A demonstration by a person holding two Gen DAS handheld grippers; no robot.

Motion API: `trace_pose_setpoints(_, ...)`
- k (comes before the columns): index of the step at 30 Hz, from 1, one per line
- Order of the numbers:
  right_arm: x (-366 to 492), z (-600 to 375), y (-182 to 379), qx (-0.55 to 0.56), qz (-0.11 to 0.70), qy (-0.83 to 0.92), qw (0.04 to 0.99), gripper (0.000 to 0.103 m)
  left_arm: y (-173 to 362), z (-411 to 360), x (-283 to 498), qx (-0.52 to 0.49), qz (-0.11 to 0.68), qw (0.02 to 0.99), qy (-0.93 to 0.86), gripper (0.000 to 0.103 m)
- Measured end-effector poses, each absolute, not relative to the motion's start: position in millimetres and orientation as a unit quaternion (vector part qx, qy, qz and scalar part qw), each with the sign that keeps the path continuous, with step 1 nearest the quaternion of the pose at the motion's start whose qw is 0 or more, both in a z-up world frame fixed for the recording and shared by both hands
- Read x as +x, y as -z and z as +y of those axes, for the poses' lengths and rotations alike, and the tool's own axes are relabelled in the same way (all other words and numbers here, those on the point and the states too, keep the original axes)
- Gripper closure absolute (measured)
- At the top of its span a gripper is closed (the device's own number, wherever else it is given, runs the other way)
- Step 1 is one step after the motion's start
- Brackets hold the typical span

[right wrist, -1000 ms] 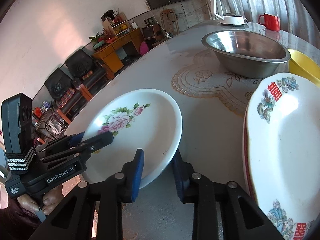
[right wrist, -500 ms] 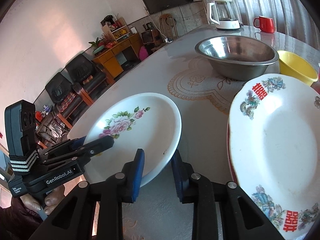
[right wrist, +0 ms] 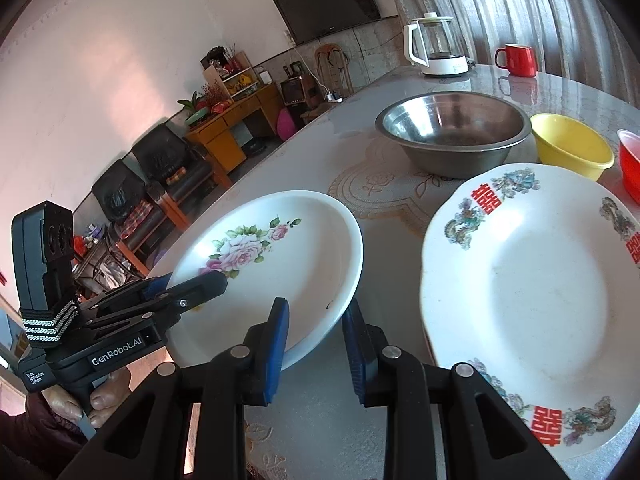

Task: Organize plates and bowls

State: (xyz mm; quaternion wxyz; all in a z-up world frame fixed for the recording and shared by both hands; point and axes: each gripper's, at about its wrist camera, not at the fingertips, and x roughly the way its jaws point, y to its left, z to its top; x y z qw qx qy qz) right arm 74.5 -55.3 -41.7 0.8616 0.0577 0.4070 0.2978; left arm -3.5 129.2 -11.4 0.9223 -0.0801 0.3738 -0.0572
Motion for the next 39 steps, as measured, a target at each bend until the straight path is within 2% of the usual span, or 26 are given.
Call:
trace_pose_setpoints(29, 51, -166, 16, 0.133, 0.369, -0.18, 0.902, 0.076, -21, 14, 23, -0.012, 0.357, 0.915, 0.19, 0.064)
trace_pose_setpoints(39, 51, -201, 19, 0.151, 0.371, -0.123, 0.908, 0.076, -16, -24, 44, -0.009, 0.376, 0.898, 0.226, 0.064)
